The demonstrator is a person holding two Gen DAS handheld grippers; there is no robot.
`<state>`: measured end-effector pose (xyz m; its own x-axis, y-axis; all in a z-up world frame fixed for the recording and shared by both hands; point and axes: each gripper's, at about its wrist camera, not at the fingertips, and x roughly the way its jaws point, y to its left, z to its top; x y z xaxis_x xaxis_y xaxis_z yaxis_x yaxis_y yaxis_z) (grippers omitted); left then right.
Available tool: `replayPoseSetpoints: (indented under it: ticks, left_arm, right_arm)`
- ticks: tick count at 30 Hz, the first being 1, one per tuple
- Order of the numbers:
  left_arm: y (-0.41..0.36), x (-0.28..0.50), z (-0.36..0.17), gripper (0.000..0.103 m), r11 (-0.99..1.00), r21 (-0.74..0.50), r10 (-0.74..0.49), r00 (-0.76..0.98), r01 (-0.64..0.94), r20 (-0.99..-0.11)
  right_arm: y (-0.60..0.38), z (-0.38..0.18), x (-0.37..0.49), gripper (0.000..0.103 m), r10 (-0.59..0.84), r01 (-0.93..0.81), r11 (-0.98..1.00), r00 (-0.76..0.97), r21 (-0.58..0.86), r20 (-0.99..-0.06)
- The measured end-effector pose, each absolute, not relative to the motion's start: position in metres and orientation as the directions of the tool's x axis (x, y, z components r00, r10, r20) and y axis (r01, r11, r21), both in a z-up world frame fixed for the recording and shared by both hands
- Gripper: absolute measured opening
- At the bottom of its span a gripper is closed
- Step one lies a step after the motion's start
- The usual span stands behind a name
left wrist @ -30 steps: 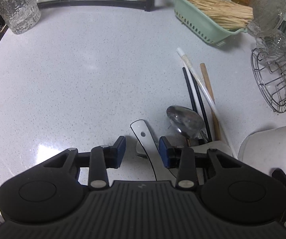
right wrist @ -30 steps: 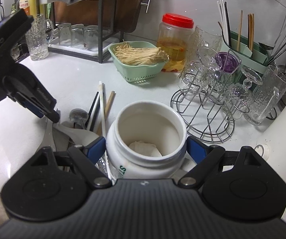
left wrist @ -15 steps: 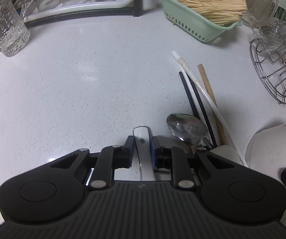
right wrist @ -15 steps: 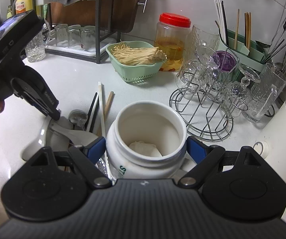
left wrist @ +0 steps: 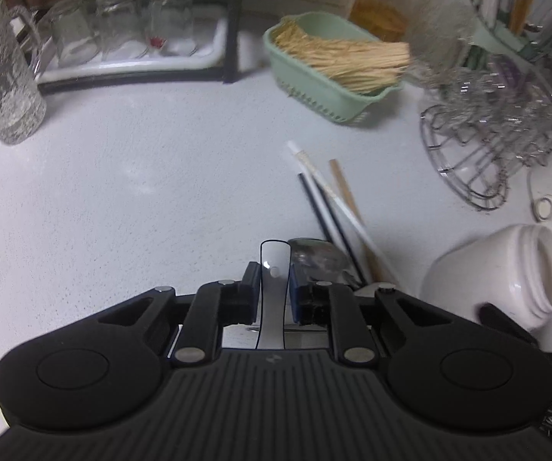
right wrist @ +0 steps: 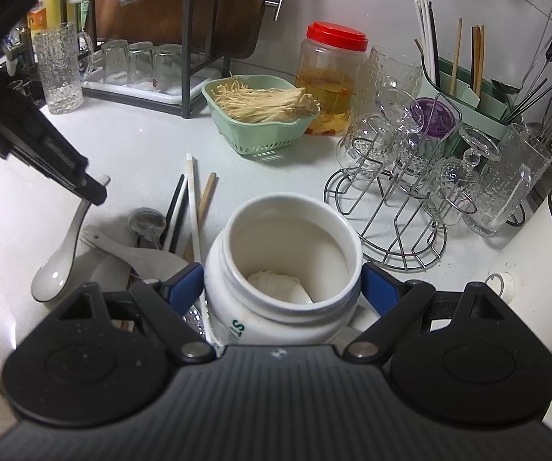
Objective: Organize utensils
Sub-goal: 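Grasp the white ceramic spoon handle with the left tool, then lift the white ceramic spoon with the left tool toward the mug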
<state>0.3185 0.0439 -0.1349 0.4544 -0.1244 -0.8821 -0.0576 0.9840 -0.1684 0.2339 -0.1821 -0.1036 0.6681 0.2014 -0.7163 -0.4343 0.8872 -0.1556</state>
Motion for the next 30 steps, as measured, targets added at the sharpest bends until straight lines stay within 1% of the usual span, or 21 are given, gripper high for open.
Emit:
replayPoseSetpoints:
  ticks: [6,13,24,25,26,30]
  left_arm:
    - [0.024,0.297,-0.108,0.018,0.978,-0.2,-0.202,0.511,0.06,-0.835]
    - [0.0,0.28,-0.097,0.018,0.966,-0.189,-0.256,0.541,0.177,-0.801]
    - [-0.008,0.284,-0.077,0.017,0.952,-0.201,-0.298,0.566,0.229,-0.769]
    - [-0.008,0.284,-0.075,0.016,0.952,-0.201,-0.3,0.568,0.232,-0.766]
    - [-0.009,0.285,-0.072,0.005,0.951,-0.201,-0.303,0.569,0.236,-0.764]
    - [-0.012,0.287,-0.059,0.003,0.947,-0.204,-0.316,0.59,0.25,-0.743]
  right_arm:
    - [-0.18,-0.104,0.234,0.091,0.201,-0.443,0.881,0.667,-0.165,-0.717]
    - [-0.179,-0.106,0.232,0.091,0.201,-0.446,0.877,0.679,-0.18,-0.706]
    - [-0.177,-0.106,0.234,0.091,0.217,-0.463,0.867,0.682,-0.183,-0.698]
    - [-0.177,-0.106,0.234,0.091,0.218,-0.465,0.866,0.682,-0.183,-0.698]
    - [-0.177,-0.106,0.235,0.091,0.22,-0.467,0.865,0.682,-0.183,-0.698]
    - [-0.177,-0.107,0.235,0.091,0.226,-0.473,0.862,0.681,-0.183,-0.696]
